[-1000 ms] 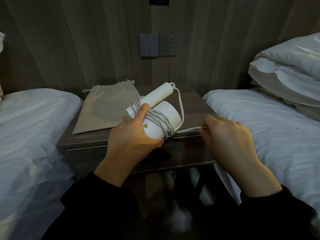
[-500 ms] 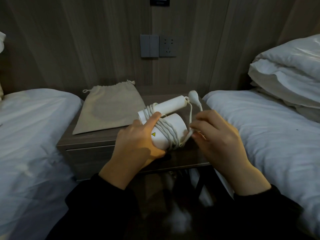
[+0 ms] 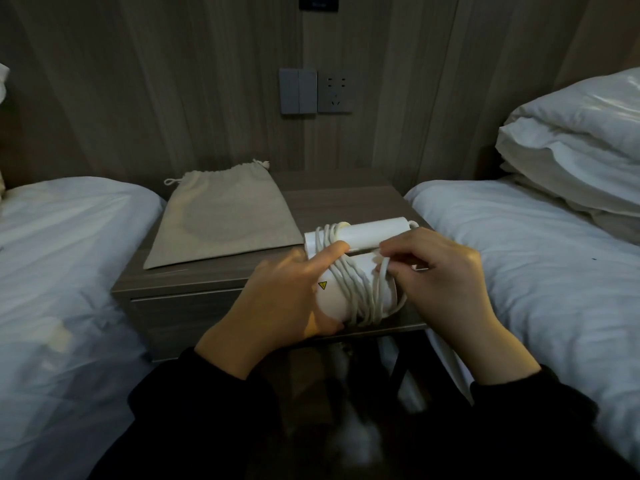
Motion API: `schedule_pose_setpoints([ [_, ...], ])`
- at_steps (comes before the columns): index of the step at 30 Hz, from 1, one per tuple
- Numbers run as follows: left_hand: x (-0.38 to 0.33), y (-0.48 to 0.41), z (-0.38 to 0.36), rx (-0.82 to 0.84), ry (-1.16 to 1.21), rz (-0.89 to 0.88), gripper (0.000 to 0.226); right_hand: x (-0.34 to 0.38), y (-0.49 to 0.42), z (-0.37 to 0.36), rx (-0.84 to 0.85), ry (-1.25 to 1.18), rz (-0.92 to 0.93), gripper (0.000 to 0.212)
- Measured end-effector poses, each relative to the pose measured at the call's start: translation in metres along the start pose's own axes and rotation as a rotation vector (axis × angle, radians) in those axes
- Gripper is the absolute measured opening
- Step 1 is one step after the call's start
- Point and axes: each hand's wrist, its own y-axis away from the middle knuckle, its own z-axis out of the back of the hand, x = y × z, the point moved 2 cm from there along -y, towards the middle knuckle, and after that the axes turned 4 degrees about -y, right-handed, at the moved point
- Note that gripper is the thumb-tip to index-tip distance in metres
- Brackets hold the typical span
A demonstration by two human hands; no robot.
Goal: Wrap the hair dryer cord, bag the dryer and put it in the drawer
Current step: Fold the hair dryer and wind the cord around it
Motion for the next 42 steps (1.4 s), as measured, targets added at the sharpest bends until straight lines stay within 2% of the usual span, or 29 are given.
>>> schedule_pose_setpoints([
  [3,-0.001,-0.002,-0.001,0.041,-0.002,0.007,0.097,0.0,0.0,-0.003,0.021,-0.007,0.006,0.01],
  [9,-0.003,-0.002,-0.001,0.074,0.051,-0.002,0.097,-0.003,-0.004,0.0,0.135,-0.059,-0.122,0.013],
  [12,-0.002,-0.003,-0.003,0.077,0.096,-0.007,0.098,0.0,-0.004,0.004,0.232,-0.025,-0.169,0.015],
  [15,0.001,-0.004,-0.006,0.086,0.143,-0.01,0.1,0.001,-0.005,0.008,0.356,-0.111,-0.271,0.02],
  [17,0.004,-0.004,-0.008,0.07,0.159,-0.011,0.1,0.001,-0.005,0.01,0.465,-0.146,-0.309,0.036],
  [19,0.006,-0.004,-0.008,0.051,0.173,-0.012,0.101,0.001,-0.004,0.01,0.555,-0.091,-0.278,0.056],
  [21,0.006,-0.004,-0.007,0.045,0.178,-0.018,0.101,0.002,-0.003,0.008,0.619,-0.014,-0.226,0.067],
  [25,0.004,-0.005,-0.008,0.078,0.123,-0.026,0.1,-0.001,-0.004,0.006,0.672,0.155,-0.208,0.077],
  [29,0.002,-0.005,-0.009,0.111,-0.026,-0.072,0.097,-0.005,-0.001,0.003,0.759,0.265,-0.347,0.118],
  [31,0.001,-0.005,-0.009,0.129,-0.07,-0.092,0.097,-0.006,-0.001,0.003,0.753,0.299,-0.341,0.126],
  [36,-0.004,-0.004,-0.006,0.081,-0.191,-0.195,0.093,-0.006,-0.003,0.009,0.738,0.246,-0.349,0.113],
  [42,-0.011,-0.005,-0.011,0.002,-0.244,-0.355,0.098,-0.031,-0.006,0.015,0.726,0.039,-0.513,0.057],
])
